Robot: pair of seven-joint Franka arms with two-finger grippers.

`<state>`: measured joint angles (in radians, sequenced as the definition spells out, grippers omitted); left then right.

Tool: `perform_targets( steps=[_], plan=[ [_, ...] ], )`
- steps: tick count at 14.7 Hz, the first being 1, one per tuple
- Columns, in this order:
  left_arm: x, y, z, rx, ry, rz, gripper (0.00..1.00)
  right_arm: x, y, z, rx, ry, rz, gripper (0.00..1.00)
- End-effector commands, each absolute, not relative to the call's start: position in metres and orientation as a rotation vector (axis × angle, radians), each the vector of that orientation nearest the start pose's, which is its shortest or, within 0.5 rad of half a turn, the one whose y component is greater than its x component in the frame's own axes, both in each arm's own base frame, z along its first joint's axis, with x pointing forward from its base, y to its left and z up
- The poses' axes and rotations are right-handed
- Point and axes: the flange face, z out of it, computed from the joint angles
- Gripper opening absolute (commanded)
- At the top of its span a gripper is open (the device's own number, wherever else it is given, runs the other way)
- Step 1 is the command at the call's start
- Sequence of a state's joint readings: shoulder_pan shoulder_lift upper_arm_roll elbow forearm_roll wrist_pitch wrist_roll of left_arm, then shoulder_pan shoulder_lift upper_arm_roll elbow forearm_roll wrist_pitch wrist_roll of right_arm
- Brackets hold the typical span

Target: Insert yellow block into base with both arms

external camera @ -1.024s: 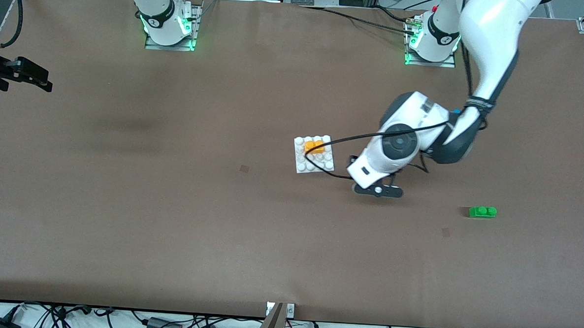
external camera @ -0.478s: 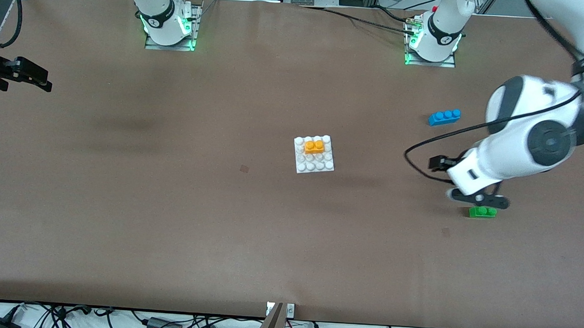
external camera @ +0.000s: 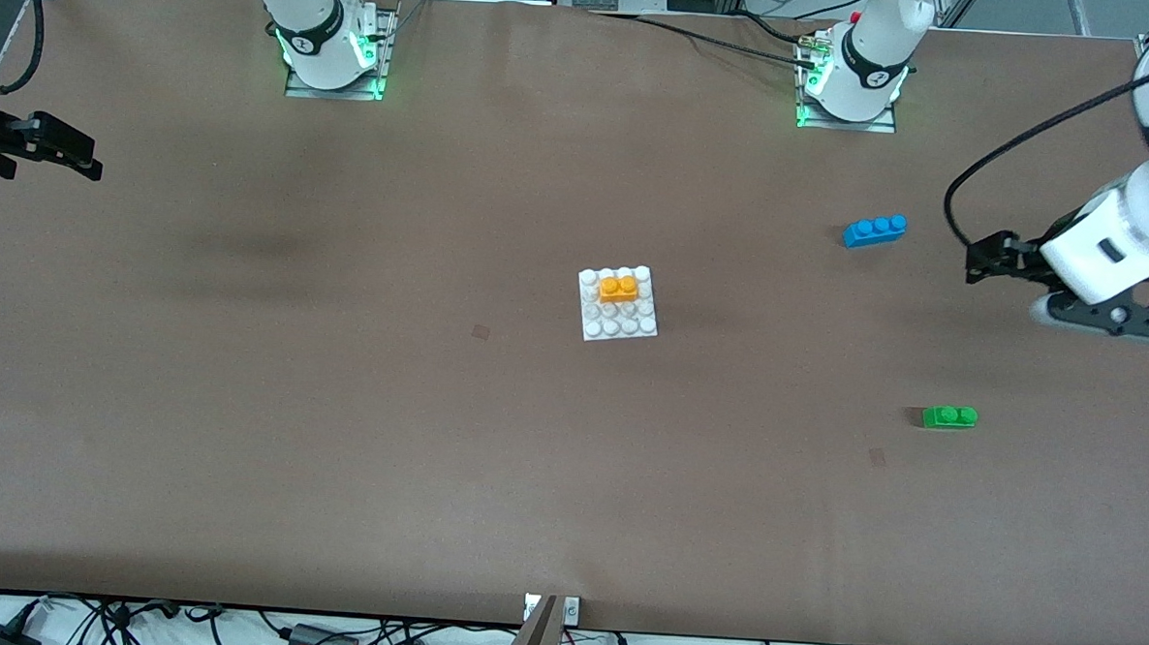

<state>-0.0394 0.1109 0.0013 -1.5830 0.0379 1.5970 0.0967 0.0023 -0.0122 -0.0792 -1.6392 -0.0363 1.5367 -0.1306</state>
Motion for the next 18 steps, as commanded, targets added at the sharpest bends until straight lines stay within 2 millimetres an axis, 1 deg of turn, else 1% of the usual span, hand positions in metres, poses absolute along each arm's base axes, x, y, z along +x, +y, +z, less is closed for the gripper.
perform_targets(
  steps=[1, 2, 3, 5, 8, 11, 12, 13, 14, 16, 18],
  plan=[
    [0.581, -0.032, 0.570, -3.110, 0.151, 0.234, 1.00, 0.542, -0.046, 0.600, -3.146, -0.072, 0.152, 1.00],
    [0.580, -0.036, 0.574, -3.104, 0.091, 0.223, 1.00, 0.542, -0.046, 0.600, -3.146, -0.072, 0.152, 1.00],
    [0.583, -0.034, 0.574, -3.098, 0.078, 0.219, 1.00, 0.542, -0.046, 0.600, -3.146, -0.072, 0.152, 1.00],
    [0.588, -0.036, 0.583, -3.099, 0.080, 0.188, 1.00, 0.542, -0.046, 0.600, -3.146, -0.072, 0.152, 1.00],
    [0.588, -0.035, 0.583, -3.100, 0.063, 0.193, 1.00, 0.542, -0.046, 0.600, -3.146, -0.072, 0.152, 1.00],
    [0.588, -0.021, 0.579, -3.122, 0.019, 0.218, 1.00, 0.542, -0.046, 0.600, -3.146, -0.072, 0.152, 1.00],
    [0.589, -0.026, 0.580, -3.143, -0.012, 0.213, 1.00, 0.542, -0.046, 0.600, -3.146, -0.072, 0.152, 1.00],
    [0.588, -0.024, 0.580, -3.148, -0.083, 0.217, 1.00, 0.542, -0.046, 0.600, -3.146, -0.072, 0.152, 1.00],
    [0.585, -0.025, 0.580, -3.145, -0.103, 0.222, 1.00, 0.542, -0.046, 0.600, -3.146, -0.072, 0.152, 1.00],
    [0.586, -0.025, 0.579, -3.135, -0.096, 0.217, 1.00, 0.542, -0.046, 0.600, -3.146, -0.072, 0.152, 1.00],
    [0.578, -0.025, 0.582, -3.133, -0.096, 0.222, 1.00, 0.542, -0.046, 0.600, -3.146, -0.072, 0.152, 1.00]
  ],
)
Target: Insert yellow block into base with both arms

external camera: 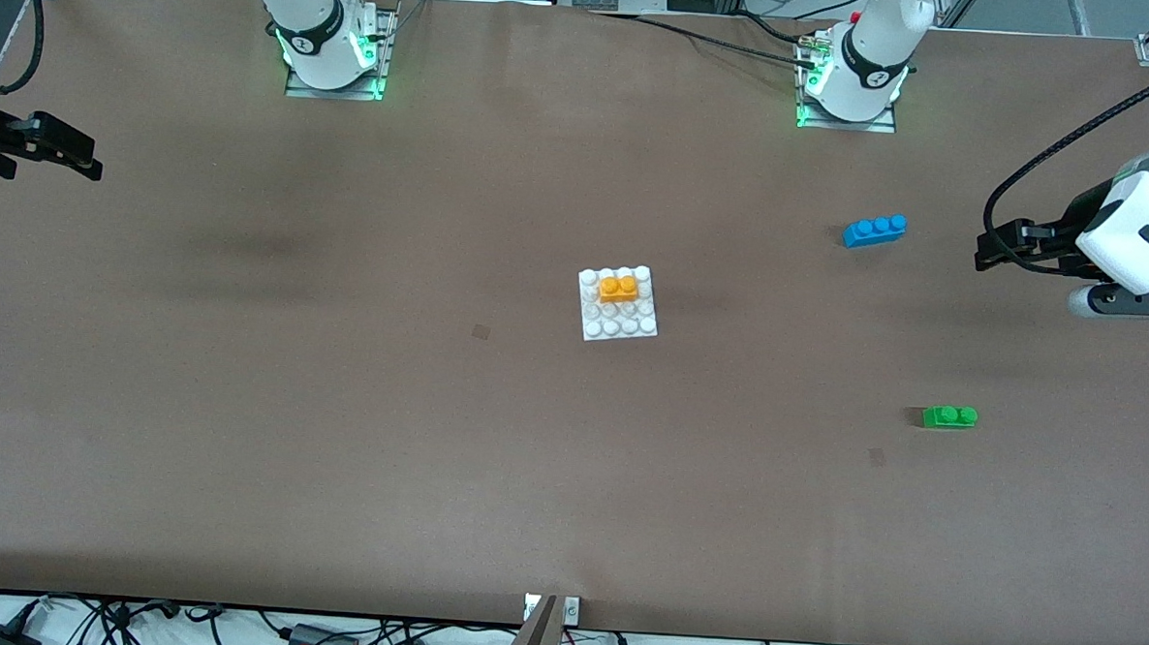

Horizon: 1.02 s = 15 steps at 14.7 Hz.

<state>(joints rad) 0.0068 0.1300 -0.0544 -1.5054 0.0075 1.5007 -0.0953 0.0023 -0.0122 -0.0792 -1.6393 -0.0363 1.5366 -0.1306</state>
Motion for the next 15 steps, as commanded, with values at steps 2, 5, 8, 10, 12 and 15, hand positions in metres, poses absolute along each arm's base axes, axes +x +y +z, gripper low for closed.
perform_targets(
  steps=[2, 5, 8, 10, 12, 15],
  plan=[
    [0.5724, -0.0256, 0.5793, -3.130, -0.098, 0.234, 1.00, 0.5420, -0.0458, 0.5997, -3.146, -0.072, 0.152, 1.00],
    [0.5738, -0.0241, 0.5791, -3.129, -0.069, 0.206, 1.00, 0.5420, -0.0458, 0.5997, -3.146, -0.072, 0.152, 1.00],
    [0.5732, -0.0268, 0.5767, -3.139, -0.036, 0.213, 1.00, 0.5419, -0.0474, 0.5997, -3.146, -0.068, 0.152, 1.00],
    [0.5733, -0.0255, 0.5766, -3.147, 0.067, 0.213, 1.00, 0.5419, -0.0474, 0.5997, -3.146, -0.068, 0.152, 1.00],
    [0.5729, -0.0255, 0.5753, -3.146, 0.085, 0.225, 1.00, 0.5419, -0.0474, 0.5997, -3.146, -0.068, 0.152, 1.00],
    [0.5734, -0.0277, 0.5742, -3.150, 0.085, 0.230, 1.00, 0.5418, -0.0483, 0.5997, -3.146, -0.065, 0.152, 1.00]
  ],
)
